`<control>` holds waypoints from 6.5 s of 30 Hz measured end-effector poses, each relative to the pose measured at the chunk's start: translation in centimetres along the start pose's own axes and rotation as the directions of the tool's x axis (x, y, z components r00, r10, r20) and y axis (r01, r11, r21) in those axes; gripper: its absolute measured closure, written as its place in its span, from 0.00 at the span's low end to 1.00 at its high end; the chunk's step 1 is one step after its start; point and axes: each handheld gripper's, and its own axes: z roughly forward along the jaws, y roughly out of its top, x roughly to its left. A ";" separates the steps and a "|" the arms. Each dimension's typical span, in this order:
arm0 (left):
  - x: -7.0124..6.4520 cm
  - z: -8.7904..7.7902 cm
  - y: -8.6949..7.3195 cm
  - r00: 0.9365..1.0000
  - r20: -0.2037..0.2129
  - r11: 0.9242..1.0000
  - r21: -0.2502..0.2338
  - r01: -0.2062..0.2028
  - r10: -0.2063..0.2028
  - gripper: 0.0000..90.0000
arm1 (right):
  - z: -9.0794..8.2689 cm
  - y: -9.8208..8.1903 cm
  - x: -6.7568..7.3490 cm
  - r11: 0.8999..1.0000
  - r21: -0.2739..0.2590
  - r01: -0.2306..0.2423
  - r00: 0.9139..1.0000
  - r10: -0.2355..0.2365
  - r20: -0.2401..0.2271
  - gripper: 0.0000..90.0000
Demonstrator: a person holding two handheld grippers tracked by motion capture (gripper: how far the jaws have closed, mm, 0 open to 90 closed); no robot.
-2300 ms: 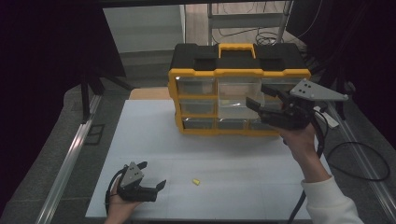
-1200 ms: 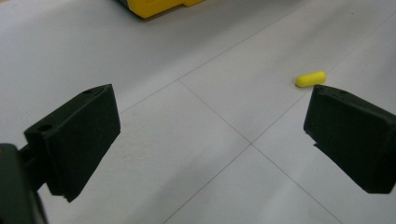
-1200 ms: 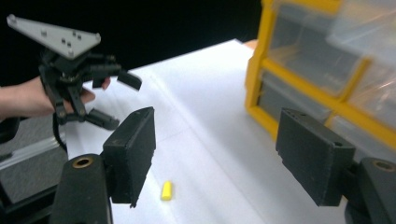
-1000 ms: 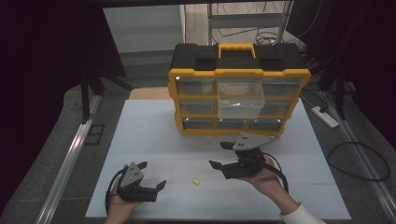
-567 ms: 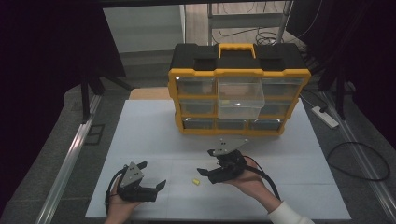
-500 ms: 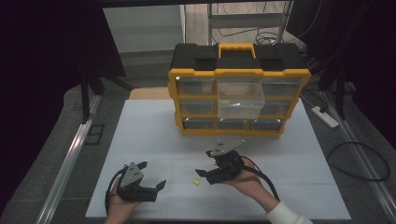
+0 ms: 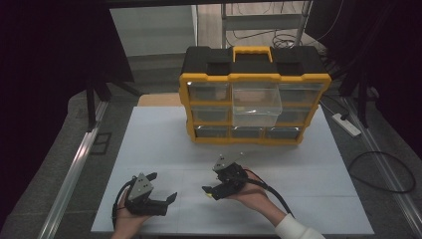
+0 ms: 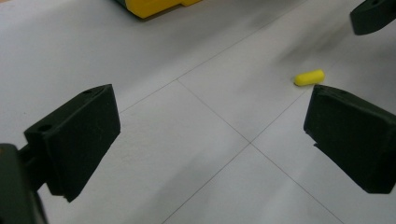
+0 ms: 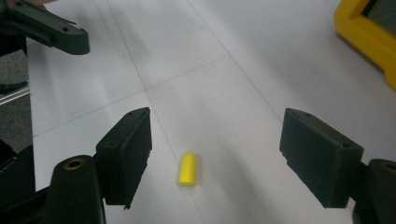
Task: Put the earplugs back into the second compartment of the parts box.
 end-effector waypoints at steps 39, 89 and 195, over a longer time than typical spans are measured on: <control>0.0 0.0 -0.1 1.000 0.002 1.000 0.000 -0.005 0.005 0.04 | 3.1 -1.9 1.2 0.984 0.160 0.080 0.997 -0.075 -0.036 0.90; -0.1 -0.1 0.1 1.000 -0.015 1.000 -0.011 -0.010 0.010 0.04 | -17.8 3.6 -0.8 0.840 -0.541 0.038 0.991 0.039 0.130 0.90; -0.3 -0.4 -0.1 1.000 -0.022 1.000 -0.017 -0.019 0.019 0.04 | -15.8 -14.5 -5.0 0.915 -0.375 -0.148 0.905 0.278 0.321 0.30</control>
